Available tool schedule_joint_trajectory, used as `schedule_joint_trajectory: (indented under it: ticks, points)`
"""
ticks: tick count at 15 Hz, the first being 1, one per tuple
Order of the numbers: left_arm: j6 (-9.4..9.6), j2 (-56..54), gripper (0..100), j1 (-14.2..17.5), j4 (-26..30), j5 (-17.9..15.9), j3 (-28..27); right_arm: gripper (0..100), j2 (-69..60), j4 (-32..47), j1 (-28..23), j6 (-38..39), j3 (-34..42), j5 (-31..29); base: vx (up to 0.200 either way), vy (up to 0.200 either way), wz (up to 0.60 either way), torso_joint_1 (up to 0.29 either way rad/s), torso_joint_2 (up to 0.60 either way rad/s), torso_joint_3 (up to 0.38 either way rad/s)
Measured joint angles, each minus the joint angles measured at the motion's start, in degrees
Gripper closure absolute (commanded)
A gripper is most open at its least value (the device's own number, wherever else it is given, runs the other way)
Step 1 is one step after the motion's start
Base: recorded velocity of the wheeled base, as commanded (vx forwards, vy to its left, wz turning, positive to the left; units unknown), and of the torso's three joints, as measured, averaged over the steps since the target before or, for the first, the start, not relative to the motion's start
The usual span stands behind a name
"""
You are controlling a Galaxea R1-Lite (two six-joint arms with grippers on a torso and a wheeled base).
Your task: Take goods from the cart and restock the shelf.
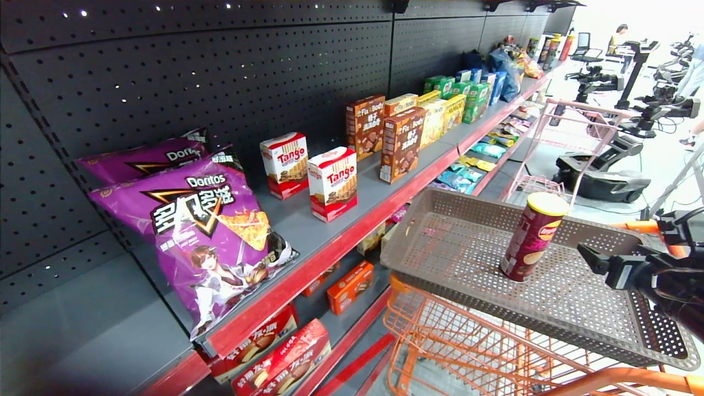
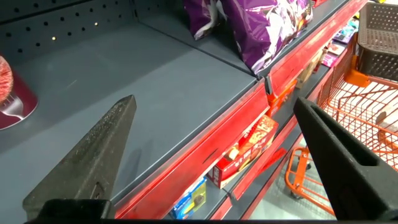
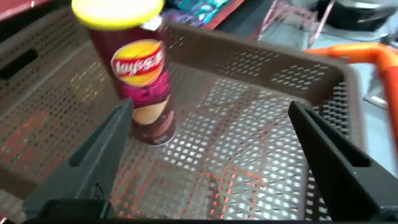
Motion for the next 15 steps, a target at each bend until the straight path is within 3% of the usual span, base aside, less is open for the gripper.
schedule_joint_trajectory:
  ticks: [5,11,15]
  points:
    - [0.02,0.0,0,0.0,0.0,0.0,0.0,0,6.8,-3.0,3.8,-0.9,-2.7,0.8,0.0,0.0,0.0,0.0,0.0,0.0]
    - [0.0,0.0,0,0.0,0.0,0.0,0.0,0,13.6,-2.9,2.9,-2.8,-12.5,1.1,0.0,0.0,0.0,0.0,0.0,0.0]
    - [0.0,0.0,0,0.0,0.0,0.0,0.0,0,18.4,-4.9,2.8,-3.3,-16.2,5.6,0.0,0.0,0.0,0.0,0.0,0.0]
